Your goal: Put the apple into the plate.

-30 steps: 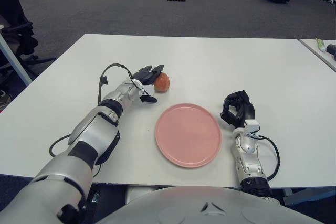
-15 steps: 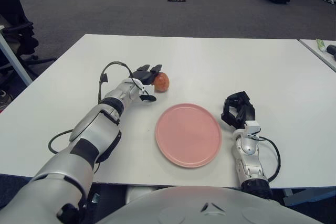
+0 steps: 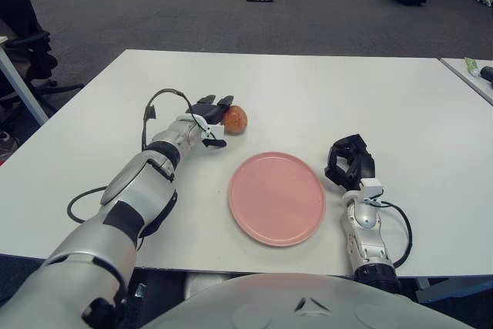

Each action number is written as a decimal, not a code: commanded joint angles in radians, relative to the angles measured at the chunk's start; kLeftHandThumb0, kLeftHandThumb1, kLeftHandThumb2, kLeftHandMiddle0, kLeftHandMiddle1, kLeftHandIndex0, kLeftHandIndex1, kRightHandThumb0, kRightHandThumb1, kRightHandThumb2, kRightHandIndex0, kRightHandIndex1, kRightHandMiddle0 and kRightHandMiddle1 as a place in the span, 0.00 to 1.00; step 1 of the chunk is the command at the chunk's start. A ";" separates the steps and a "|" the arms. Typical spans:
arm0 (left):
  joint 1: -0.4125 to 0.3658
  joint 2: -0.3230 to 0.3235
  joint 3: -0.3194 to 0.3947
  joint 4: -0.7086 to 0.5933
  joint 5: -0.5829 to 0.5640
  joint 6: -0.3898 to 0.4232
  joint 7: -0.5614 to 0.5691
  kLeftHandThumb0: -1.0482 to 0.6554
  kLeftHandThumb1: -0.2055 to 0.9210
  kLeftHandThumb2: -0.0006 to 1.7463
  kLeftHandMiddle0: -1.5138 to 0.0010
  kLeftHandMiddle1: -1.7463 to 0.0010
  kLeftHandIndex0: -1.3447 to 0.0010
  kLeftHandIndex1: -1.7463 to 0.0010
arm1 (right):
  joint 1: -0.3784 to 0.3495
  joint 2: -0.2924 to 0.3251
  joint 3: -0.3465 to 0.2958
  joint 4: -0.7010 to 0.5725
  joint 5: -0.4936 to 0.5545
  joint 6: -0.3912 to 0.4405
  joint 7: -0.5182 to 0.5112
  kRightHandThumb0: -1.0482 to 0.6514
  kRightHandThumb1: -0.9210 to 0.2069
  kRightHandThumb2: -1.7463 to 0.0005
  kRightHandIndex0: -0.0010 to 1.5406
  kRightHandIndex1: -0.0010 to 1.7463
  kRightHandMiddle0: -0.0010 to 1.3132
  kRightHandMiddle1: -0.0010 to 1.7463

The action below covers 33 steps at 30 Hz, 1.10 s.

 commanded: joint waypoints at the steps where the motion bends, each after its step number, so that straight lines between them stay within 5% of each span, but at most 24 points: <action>1: 0.000 -0.038 -0.021 0.011 0.027 -0.001 -0.027 0.11 0.68 0.39 1.00 1.00 1.00 1.00 | 0.036 0.009 -0.006 0.032 0.004 0.026 -0.004 0.37 0.34 0.40 0.46 1.00 0.33 1.00; 33: -0.082 -0.081 0.005 0.011 0.032 -0.036 0.012 0.10 0.73 0.40 1.00 1.00 1.00 1.00 | 0.058 0.015 -0.006 0.009 -0.003 0.045 -0.015 0.37 0.35 0.39 0.47 1.00 0.34 1.00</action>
